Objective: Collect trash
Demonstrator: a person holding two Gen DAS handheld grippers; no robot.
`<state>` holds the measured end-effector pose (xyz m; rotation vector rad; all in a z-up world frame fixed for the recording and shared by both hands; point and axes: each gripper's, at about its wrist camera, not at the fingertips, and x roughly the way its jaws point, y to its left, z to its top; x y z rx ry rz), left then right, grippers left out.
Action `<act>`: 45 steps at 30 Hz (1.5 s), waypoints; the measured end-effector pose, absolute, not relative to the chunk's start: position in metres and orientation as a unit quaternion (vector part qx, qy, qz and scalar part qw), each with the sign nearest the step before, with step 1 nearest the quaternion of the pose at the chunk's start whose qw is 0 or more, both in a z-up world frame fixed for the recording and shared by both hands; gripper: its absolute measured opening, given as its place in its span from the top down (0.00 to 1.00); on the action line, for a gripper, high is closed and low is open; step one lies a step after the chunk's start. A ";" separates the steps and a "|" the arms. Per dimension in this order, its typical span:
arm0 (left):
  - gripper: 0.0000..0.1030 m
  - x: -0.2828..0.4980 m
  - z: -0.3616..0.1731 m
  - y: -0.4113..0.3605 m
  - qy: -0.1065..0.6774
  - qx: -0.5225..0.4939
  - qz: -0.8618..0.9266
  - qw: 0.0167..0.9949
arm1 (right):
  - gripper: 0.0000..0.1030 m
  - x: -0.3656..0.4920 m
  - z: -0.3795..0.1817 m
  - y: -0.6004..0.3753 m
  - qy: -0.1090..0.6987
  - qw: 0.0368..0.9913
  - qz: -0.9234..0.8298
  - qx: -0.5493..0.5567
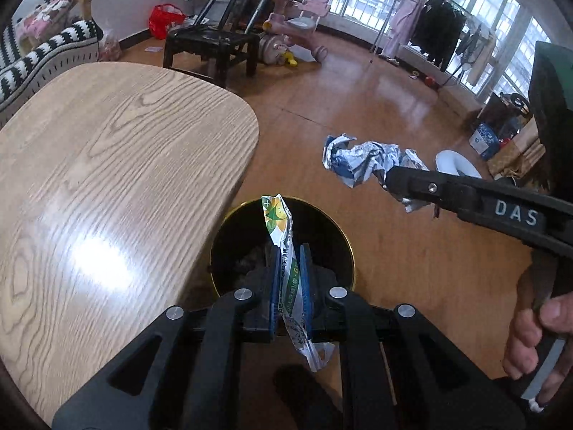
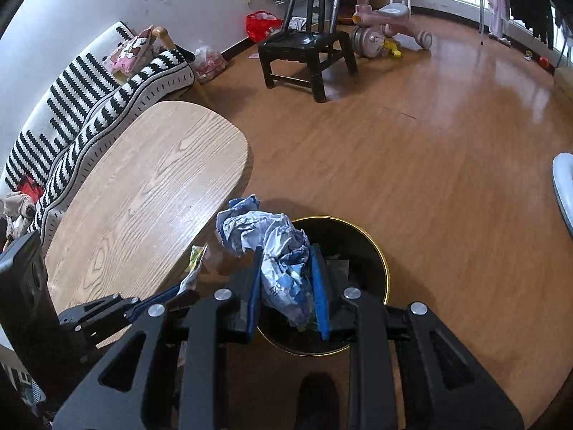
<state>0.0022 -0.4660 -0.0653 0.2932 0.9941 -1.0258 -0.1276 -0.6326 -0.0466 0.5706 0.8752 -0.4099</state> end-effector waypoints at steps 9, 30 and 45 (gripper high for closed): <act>0.90 0.008 -0.069 -0.471 0.457 0.134 -0.457 0.751 | 0.76 -0.125 -0.050 -0.640 0.418 0.843 -0.197 0.276; 0.73 0.016 -0.073 -0.485 0.463 0.136 -0.456 0.748 | 0.44 -0.125 -0.057 -0.640 0.431 0.830 -0.211 0.285; 0.09 0.030 -0.029 -0.417 0.416 0.113 -0.390 0.813 | 0.10 -0.117 -0.025 -0.612 0.383 0.862 -0.220 0.250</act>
